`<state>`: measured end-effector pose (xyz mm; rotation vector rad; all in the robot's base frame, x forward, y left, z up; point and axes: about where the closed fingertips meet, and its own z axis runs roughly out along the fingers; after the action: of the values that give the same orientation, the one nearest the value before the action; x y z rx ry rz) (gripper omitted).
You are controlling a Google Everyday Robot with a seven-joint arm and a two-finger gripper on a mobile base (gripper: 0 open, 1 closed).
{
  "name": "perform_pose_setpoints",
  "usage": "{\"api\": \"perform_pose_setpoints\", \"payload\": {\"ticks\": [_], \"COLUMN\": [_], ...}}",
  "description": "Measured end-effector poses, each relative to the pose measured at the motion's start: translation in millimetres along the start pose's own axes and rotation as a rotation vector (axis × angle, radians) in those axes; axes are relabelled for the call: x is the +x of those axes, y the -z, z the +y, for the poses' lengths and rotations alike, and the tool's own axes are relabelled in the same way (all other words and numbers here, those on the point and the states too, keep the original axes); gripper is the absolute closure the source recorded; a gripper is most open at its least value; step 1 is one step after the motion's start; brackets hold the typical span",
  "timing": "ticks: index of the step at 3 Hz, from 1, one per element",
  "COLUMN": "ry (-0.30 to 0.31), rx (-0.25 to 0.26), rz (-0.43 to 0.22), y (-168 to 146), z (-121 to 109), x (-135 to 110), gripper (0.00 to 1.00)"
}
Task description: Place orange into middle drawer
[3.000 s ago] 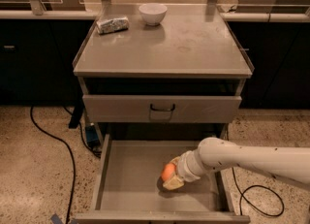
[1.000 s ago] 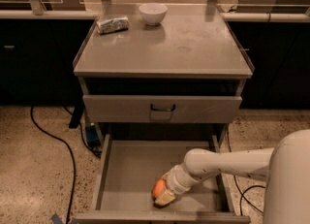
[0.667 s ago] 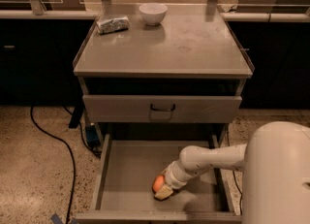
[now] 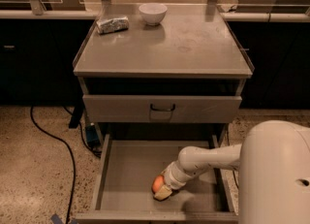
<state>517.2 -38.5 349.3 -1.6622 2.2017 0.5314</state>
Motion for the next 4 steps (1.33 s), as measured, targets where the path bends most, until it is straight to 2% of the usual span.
{"api": "perform_pose_setpoints", "payload": {"ticks": [1,4], "ry": [0.0,0.0], "rx": [0.0,0.0], "rz": [0.0,0.0], "y": [0.0,-0.1], "z": [0.0,0.1], "x": [0.0,0.0], "gripper": [0.82,0.11]}}
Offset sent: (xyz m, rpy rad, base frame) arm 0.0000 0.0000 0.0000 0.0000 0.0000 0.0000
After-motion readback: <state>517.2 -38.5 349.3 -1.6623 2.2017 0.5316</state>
